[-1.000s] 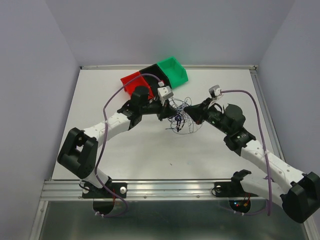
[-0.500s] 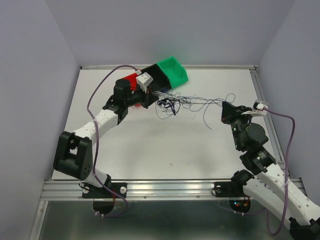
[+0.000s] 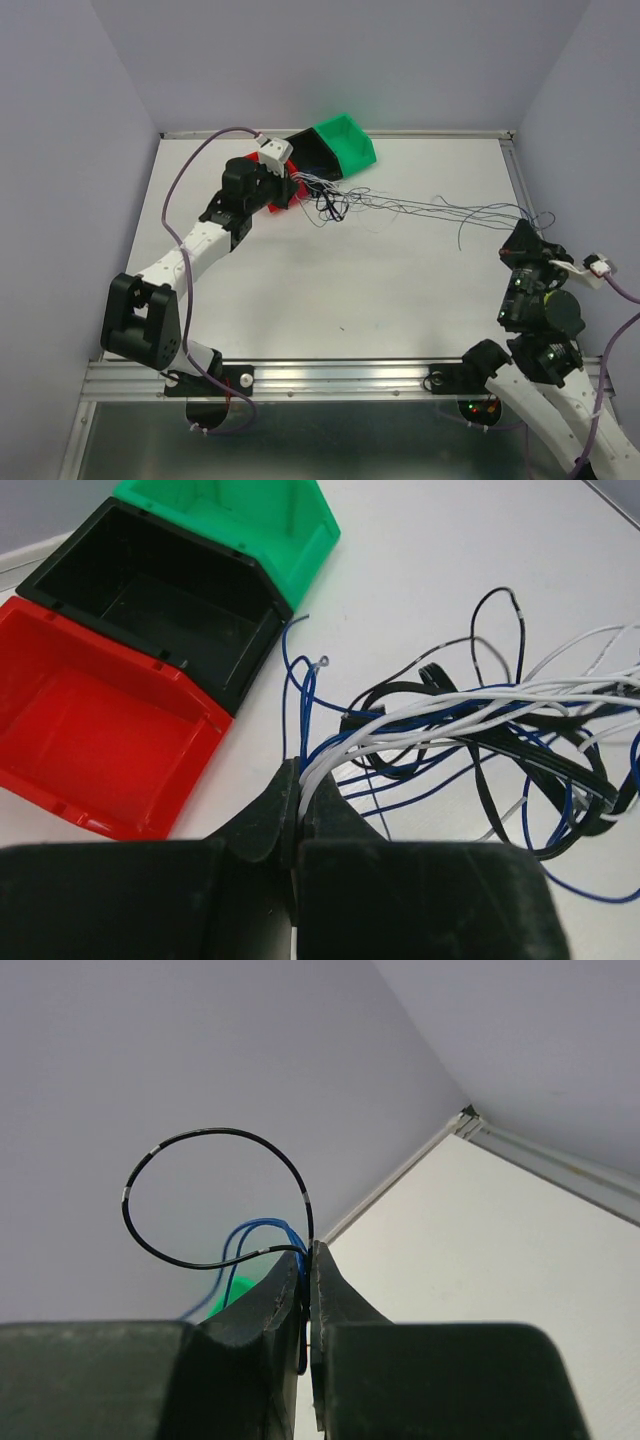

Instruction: Untangle the cables

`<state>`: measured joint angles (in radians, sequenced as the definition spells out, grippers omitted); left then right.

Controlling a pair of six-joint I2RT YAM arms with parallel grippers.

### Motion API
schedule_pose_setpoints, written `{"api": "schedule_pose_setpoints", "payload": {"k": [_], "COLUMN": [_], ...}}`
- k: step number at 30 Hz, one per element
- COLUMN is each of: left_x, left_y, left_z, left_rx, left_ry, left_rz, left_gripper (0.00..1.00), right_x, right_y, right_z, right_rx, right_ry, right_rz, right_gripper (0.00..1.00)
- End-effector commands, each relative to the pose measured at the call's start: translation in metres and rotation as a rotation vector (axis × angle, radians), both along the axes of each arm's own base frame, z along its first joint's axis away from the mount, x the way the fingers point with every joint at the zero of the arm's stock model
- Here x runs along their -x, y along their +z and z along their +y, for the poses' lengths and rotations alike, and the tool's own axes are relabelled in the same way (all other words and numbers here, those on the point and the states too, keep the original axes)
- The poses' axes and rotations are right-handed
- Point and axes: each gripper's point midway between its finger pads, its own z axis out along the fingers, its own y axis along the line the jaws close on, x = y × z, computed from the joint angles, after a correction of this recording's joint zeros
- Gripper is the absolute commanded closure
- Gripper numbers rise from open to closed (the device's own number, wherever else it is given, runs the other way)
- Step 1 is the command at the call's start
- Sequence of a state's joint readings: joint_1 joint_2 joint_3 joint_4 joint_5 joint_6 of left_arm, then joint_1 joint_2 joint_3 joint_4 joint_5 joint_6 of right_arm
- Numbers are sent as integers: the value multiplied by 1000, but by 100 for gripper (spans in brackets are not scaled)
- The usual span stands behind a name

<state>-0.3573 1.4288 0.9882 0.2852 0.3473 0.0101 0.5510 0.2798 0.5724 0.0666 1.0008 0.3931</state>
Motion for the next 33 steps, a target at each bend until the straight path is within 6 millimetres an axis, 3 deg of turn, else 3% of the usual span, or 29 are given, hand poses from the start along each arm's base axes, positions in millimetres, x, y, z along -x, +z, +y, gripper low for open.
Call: {"api": "schedule_pose_setpoints", "payload": {"k": [1,5,6,7,8,10,12,15,18,20,24,26,28,33], "left_x": [-18,-2,2,8,17,26,38,58,78,88,109,117,124,136], "left_y": [18,26,28,37,36,44,51,56,61,61,66,67,66,64], "left_z": [36,19,16,11,2,-5,-14,-30,-47,-53,-65,-71,-75,-86], "left_rx": [-10,24,21,31,32,28,18,7,-19,-41,-49,-50,-52,-51], "left_ry": [160,59,39,-1,-52,-95,-144,-222,-298,-340,-421,-458,-489,-548], "left_rz": [-48,-76,-86,-116,-120,-151,-185,-219,-268,-292,-320,-325,-321,-310], "left_gripper": [100,100,100,100,100,100,100,100,100,100,100,100,100,100], "right_x": [38,17,5,-4,-24,-41,-57,-65,-64,-67,-69,-72,-65,-39], "right_y": [13,15,18,17,14,5,-6,-13,-14,-18,-37,-45,-37,-51], "right_z": [-48,-21,-5,7,32,53,76,102,122,140,203,222,238,275], "right_rx": [-120,-22,56,110,181,247,299,372,411,463,570,591,613,651], "right_ry": [-198,-84,-9,32,126,199,281,404,516,603,917,997,1076,1328], "right_rz": [-65,-35,-14,13,73,147,218,246,242,250,240,202,103,-3], "right_gripper": [99,99,99,93,69,42,26,15,8,8,11,11,11,9]}}
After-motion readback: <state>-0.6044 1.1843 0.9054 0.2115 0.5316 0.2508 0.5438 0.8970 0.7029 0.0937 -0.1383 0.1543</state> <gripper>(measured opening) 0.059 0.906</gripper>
